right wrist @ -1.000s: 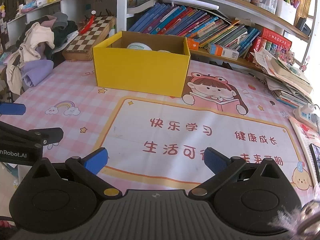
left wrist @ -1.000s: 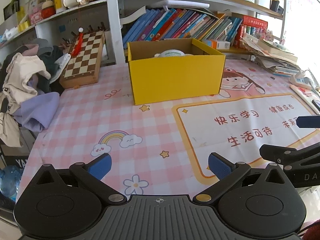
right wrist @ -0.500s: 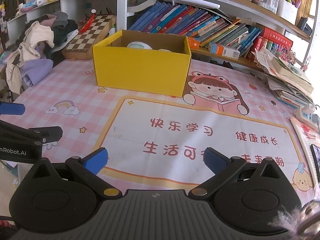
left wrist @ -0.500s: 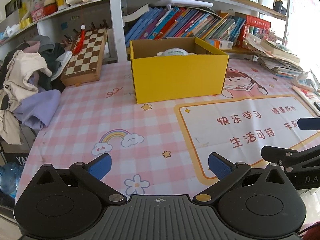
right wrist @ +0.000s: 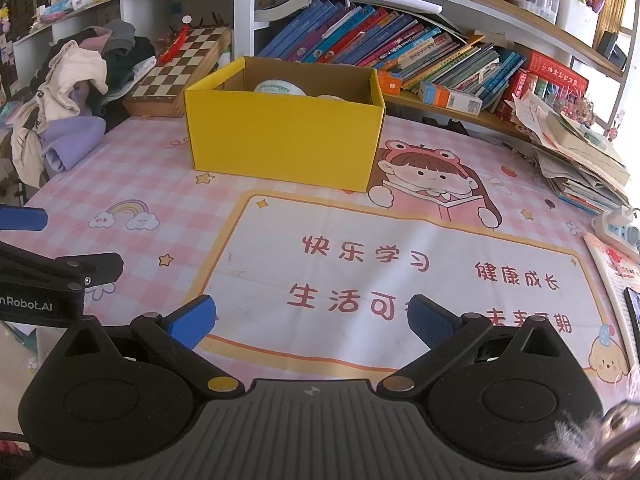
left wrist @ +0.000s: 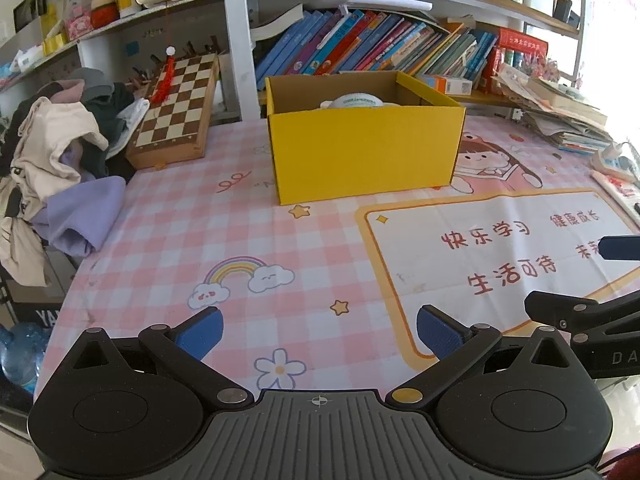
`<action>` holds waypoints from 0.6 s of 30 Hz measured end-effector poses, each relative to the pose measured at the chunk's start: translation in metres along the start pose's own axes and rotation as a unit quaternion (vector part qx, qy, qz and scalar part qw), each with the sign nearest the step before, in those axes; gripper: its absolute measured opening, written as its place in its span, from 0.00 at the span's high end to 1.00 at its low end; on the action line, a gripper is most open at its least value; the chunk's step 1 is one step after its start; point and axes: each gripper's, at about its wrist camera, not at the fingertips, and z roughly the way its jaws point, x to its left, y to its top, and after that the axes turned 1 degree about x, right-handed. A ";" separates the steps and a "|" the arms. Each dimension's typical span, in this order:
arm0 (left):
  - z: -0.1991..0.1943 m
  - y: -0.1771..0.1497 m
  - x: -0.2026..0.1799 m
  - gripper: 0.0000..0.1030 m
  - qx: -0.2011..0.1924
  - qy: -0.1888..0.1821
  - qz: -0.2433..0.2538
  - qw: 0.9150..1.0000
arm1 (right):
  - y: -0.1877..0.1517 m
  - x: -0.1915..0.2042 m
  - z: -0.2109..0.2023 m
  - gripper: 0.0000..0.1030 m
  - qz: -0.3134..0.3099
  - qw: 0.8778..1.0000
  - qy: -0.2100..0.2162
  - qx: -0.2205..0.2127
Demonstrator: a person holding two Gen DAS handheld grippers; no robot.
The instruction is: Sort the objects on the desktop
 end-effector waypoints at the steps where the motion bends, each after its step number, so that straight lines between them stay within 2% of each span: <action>1: 0.000 0.000 0.000 0.00 0.001 -0.001 0.000 1.000 | 0.000 0.000 0.000 0.00 0.000 1.000 0.000 0.000; 9: 0.002 -0.002 -0.002 0.00 0.007 -0.007 0.001 1.000 | -0.001 -0.002 0.003 0.00 0.001 1.000 0.001 0.004; 18: 0.002 0.002 -0.004 0.00 -0.007 -0.018 -0.009 1.000 | 0.000 -0.011 0.004 0.00 0.008 1.000 0.002 0.000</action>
